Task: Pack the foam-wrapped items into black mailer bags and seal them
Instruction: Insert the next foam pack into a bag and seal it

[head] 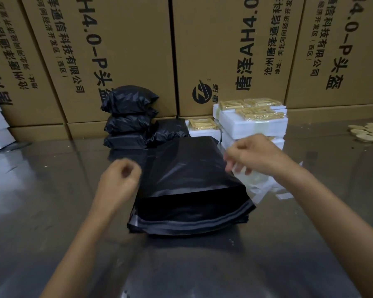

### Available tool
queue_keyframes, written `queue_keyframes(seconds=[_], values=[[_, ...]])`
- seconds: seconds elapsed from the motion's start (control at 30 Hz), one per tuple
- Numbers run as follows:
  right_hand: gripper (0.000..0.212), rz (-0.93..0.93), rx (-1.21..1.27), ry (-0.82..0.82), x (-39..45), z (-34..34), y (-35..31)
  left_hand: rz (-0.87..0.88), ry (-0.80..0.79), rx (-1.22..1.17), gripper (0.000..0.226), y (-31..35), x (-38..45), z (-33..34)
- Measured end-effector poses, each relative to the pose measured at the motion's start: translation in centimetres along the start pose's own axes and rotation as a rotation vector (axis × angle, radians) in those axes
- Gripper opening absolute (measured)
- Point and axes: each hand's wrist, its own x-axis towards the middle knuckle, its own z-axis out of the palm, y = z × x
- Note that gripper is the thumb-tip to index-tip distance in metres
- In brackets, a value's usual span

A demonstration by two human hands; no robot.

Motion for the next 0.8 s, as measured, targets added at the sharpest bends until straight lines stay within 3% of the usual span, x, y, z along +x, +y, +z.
queue_keyframes(seconds=[0.03,0.07,0.17,0.23,0.3,0.43,0.67,0.8], values=[[0.016,-0.023,-0.03,0.144,1.4,0.0,0.3,0.015,-0.015,-0.025,0.006,1.0,1.5,0.9],[0.029,-0.032,-0.069,0.213,2.7,0.4,0.5,0.019,-0.076,-0.036,0.018,2.0,3.0,2.1],[0.092,0.02,-0.057,0.085,5.5,3.3,2.5,-0.026,-0.425,0.052,0.082,3.7,6.1,6.9],[0.103,0.036,0.006,-0.02,6.3,5.5,5.2,-0.082,-0.602,0.133,0.1,2.2,6.3,9.7],[0.098,0.082,-0.089,-0.015,6.3,7.5,8.6,-0.076,-0.658,0.227,0.101,-0.9,5.5,11.6],[0.052,0.096,-0.298,0.259,6.3,10.3,12.7,0.019,-0.519,0.327,0.085,-3.8,4.4,13.5],[0.044,0.071,-0.468,0.31,7.3,10.1,12.9,-0.091,-0.362,0.297,0.081,-2.1,3.2,14.5],[0.04,0.032,-0.46,0.315,5.9,9.3,12.6,-0.009,-0.405,0.274,0.082,-1.9,2.5,13.2]])
